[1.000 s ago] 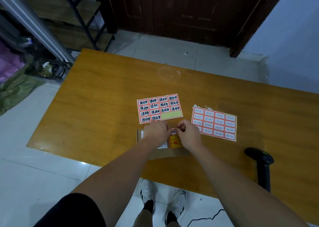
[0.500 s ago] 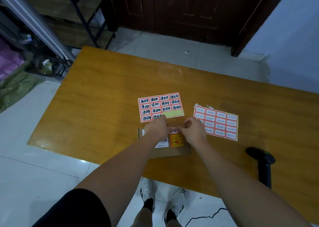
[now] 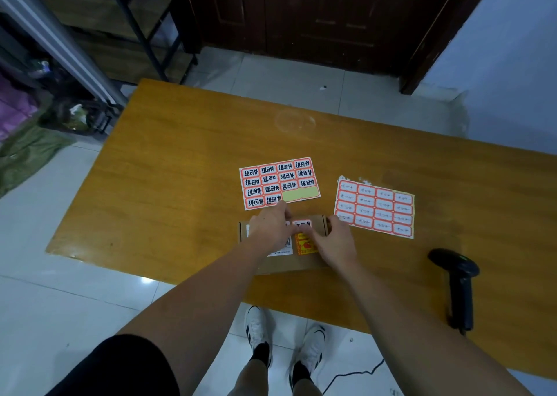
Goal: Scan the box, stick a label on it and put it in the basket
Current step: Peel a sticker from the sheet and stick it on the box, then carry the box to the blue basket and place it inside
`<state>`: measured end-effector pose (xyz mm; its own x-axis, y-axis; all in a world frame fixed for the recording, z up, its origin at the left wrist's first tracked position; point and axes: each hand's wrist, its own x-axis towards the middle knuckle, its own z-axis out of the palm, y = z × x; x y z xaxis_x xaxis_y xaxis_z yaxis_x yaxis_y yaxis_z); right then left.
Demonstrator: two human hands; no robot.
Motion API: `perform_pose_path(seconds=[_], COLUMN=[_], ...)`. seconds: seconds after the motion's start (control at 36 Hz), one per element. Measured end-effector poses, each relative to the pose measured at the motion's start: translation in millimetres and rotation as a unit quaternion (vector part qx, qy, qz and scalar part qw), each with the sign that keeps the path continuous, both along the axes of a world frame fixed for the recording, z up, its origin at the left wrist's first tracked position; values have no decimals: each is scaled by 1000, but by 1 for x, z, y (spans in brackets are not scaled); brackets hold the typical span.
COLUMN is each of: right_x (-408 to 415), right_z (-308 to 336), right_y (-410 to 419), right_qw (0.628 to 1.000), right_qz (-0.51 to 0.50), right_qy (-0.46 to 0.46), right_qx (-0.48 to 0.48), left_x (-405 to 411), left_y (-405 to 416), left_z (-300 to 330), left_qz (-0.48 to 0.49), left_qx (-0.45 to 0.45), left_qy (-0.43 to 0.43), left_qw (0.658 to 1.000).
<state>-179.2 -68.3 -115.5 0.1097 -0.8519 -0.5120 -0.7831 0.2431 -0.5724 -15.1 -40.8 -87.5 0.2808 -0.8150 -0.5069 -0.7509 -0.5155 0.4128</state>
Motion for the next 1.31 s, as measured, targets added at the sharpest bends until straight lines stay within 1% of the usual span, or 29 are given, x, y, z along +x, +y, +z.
perform_pose_path(seconds=[0.11,0.25,0.36,0.44,0.56,0.64,0.72,0.75,0.81,0.86,0.92,0.97,1.0,1.06,1.08,1.14,1.19,1.25,1.31], right_x=[3,2,6,11,12,9,2,-2,-10,-18,-23,-22,-21,-16,-13,-9,-7,-8,-12], right_z=[-2,-1,-1,0,-2,0,6,8,13,15,18,19,20,21,21,19,19,20,24], right_y=[2,1,2,3,5,6,5,5,5,6,9,11,13,18,21,25,29,34,39], right_qw=[1000,999,999,998,998,998,999,999,999,999,998,997,997,996,996,996,995,993,991], right_qz=[-21,-45,-40,-56,-65,-64,-35,-28,-12,9,20,24,25,19,17,23,18,-6,-23], right_qy=[-10,-25,-13,6,3,-2,-12,-17,-27,-29,-36,-47,-48,-44,-42,-42,-50,-73,-101], right_qx=[2,-6,-3,-6,-10,-15,-9,1,24,39,47,56,61,71,75,78,85,92,83], left_x=[-1,-4,-8,-12,-10,-4,8,14,28,40,48,54,55,54,53,50,49,47,43], left_y=[4,8,8,8,9,14,23,28,40,54,69,81,87,96,100,104,104,101,96], left_z=[-4,-7,-7,-7,-7,-4,3,4,5,2,-5,-15,-21,-31,-34,-37,-37,-34,-28], left_qz=[3,-4,33,55,64,67,126,158,229,299,361,408,417,399,375,318,286,285,302], left_qx=[-27,-66,-81,-83,-86,-97,-129,-150,-191,-208,-184,-129,-102,-73,-67,-55,-49,-57,-84], left_qy=[0,-25,-21,-25,-11,28,82,82,53,55,82,127,154,193,192,152,114,116,162], left_qw=[1000,997,996,995,994,993,980,973,953,930,910,895,890,893,904,934,950,950,936])
